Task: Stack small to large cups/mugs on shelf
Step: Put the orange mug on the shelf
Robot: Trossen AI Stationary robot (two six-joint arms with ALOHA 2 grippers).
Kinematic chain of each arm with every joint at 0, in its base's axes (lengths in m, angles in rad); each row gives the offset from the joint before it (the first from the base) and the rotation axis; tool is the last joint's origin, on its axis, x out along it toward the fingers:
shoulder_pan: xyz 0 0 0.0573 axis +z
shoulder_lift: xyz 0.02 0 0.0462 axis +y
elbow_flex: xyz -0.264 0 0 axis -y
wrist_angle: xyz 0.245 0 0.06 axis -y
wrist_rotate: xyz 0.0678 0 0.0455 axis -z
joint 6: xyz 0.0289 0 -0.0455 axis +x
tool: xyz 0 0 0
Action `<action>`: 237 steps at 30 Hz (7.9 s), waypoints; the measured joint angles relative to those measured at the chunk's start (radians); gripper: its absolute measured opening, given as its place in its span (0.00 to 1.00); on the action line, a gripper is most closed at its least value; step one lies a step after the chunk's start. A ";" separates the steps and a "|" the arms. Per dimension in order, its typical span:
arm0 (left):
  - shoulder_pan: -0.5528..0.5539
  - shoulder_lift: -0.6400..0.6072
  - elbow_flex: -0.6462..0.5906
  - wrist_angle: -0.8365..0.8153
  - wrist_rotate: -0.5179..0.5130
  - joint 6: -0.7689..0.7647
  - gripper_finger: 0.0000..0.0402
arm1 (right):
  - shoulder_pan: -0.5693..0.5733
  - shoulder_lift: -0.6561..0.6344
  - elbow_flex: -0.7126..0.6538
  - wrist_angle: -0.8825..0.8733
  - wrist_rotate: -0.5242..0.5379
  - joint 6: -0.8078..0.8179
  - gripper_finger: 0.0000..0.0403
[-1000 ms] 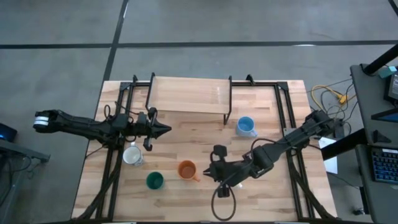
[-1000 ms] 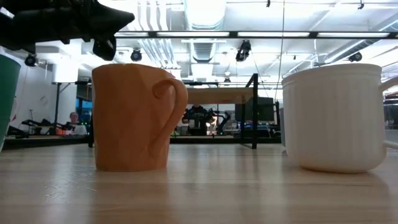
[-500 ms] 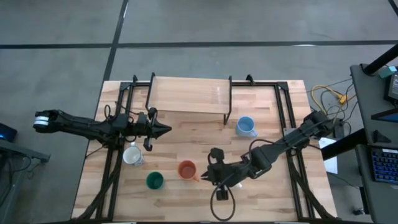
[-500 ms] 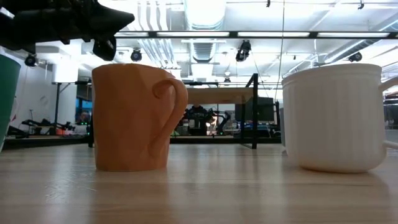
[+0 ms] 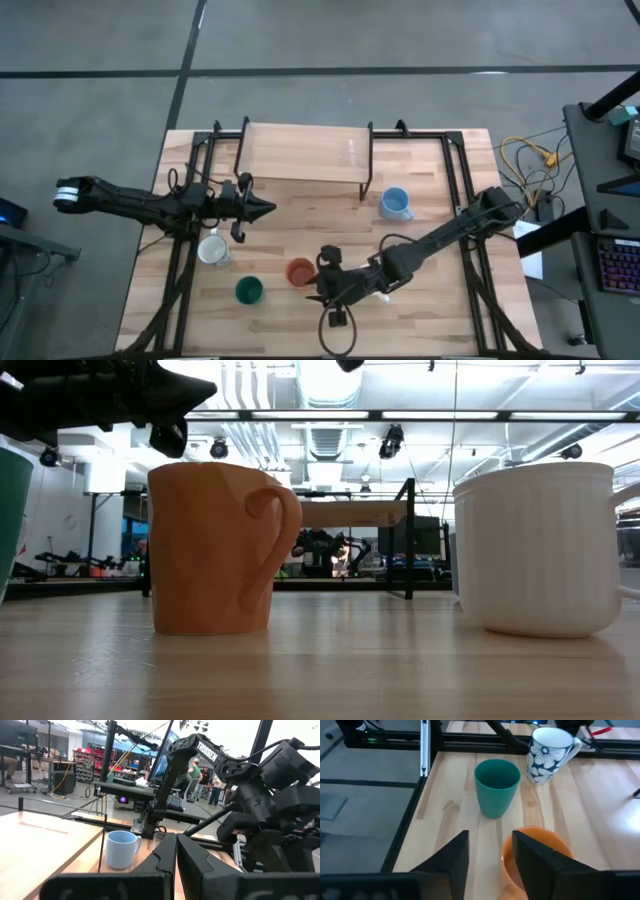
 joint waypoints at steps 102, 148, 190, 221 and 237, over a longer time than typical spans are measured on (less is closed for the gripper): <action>-0.001 -0.140 -0.037 -0.005 0.183 -0.003 0.00 | -0.075 0.362 0.481 -0.471 -0.084 -0.097 0.72; 0.000 -0.138 -0.037 -0.005 0.183 -0.003 0.00 | -0.078 0.358 0.476 -0.484 -0.096 -0.146 0.03; 0.002 -0.215 -0.037 0.068 -0.122 0.191 0.00 | -0.501 0.112 0.816 -0.986 -0.175 -0.416 0.03; 0.002 -0.416 -0.038 -0.091 -0.474 0.472 0.00 | -0.739 0.115 0.741 -0.510 -0.418 -0.566 0.03; 0.002 -0.418 -0.040 -0.096 -0.473 0.472 0.00 | -0.766 0.115 0.616 -0.322 -0.426 -0.575 0.03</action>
